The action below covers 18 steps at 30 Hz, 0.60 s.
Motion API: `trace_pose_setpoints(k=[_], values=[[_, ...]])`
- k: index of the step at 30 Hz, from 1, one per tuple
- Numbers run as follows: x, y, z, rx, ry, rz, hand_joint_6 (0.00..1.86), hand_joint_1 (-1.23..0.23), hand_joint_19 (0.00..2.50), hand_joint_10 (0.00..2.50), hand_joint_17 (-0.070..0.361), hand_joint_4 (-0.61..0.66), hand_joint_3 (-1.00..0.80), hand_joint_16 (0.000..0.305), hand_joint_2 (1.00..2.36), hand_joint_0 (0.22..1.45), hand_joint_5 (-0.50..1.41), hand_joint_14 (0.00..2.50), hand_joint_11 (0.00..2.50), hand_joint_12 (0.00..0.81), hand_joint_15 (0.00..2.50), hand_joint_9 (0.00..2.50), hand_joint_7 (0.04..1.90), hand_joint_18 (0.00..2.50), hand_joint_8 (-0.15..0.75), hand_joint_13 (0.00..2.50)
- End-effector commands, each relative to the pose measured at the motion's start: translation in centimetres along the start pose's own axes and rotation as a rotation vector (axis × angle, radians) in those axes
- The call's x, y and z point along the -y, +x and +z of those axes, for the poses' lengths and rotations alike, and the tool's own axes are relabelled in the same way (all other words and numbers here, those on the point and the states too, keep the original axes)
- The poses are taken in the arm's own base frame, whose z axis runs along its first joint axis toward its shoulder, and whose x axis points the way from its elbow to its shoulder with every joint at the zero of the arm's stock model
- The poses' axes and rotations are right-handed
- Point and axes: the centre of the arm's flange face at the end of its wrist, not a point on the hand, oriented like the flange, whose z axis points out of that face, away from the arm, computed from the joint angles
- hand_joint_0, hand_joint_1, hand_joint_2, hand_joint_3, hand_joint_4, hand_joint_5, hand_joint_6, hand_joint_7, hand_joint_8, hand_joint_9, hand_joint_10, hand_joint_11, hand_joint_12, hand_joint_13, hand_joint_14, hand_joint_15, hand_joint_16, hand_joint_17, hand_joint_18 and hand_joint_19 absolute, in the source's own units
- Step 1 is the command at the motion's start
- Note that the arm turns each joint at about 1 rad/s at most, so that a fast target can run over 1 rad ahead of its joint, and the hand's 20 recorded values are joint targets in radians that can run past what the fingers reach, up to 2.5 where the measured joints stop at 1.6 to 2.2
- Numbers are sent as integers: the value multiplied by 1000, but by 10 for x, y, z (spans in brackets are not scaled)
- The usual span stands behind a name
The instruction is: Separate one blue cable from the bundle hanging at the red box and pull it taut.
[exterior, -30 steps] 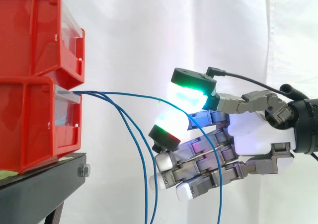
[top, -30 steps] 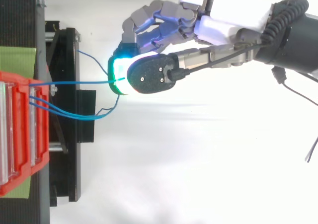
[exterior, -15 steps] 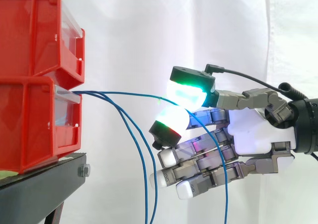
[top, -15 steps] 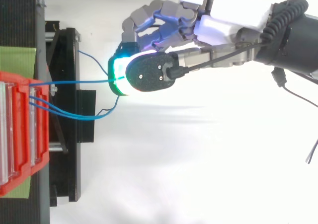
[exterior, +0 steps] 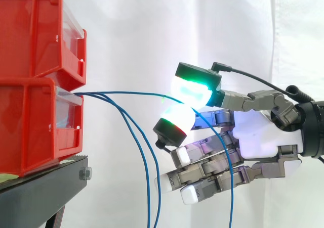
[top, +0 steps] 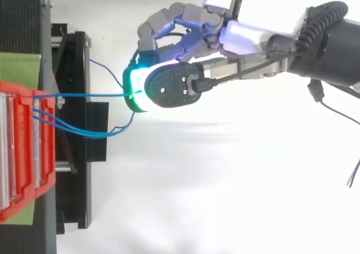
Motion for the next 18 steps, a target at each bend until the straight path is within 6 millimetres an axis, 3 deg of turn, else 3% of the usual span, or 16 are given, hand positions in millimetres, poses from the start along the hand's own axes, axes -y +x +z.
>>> trace_pose_setpoints(k=[1, 11, 18], values=[[0, 2, 0, -4, 0, -1, 996, -656, 564, 22, 98, -218, -463, 43, 1003, 792, -242, 16, 1017, 310, 402, 841, 1273, 499, 224, 565], [-1, 2, 0, -3, -2, -2, 990, -669, 562, 22, 96, -230, -500, 43, 1000, 791, -242, 18, 1060, 305, 398, 866, 1276, 520, 218, 576], [-1, 2, 0, -6, 0, -3, 985, -703, 611, 22, 94, -246, -333, 42, 1015, 783, -224, 18, 1078, 301, 419, 923, 1387, 501, 217, 588]])
